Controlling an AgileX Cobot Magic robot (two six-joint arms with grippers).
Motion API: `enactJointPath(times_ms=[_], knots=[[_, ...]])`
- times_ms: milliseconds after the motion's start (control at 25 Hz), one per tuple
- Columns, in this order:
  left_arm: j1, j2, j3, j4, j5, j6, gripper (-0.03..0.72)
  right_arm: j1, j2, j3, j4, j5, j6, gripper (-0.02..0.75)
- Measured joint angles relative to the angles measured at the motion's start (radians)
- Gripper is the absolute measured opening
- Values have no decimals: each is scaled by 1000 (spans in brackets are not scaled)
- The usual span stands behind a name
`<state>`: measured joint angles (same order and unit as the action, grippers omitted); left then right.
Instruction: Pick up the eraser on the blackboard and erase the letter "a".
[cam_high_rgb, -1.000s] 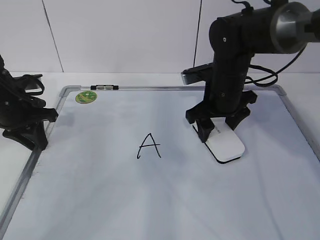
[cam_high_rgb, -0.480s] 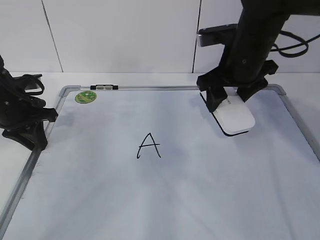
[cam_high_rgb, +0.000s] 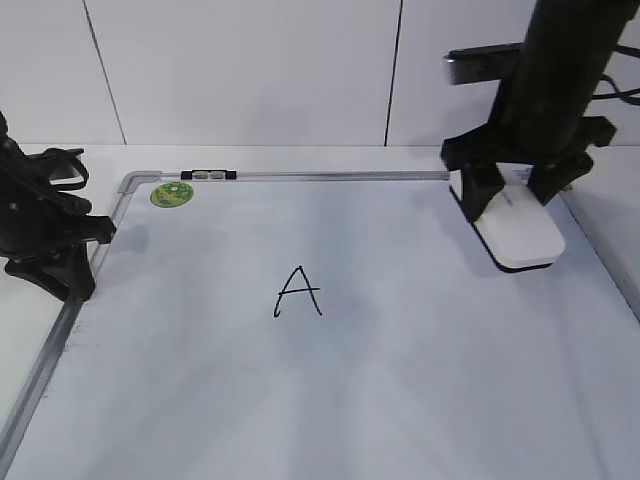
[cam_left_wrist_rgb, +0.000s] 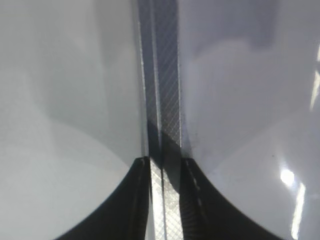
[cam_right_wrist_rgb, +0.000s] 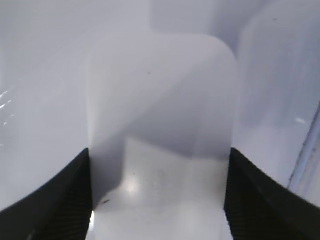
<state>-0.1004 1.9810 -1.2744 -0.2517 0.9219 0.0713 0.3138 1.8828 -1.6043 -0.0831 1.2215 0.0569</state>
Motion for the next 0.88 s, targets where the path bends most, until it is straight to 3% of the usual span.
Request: enactJointPath(times_ms=[520,880], knots=[[0,0,0,0,0,0,128,-287,-23,114,36,2,-81,529],[0,0,0,-2,0,0,127,-298,-6,164,45,-52,-108,529]])
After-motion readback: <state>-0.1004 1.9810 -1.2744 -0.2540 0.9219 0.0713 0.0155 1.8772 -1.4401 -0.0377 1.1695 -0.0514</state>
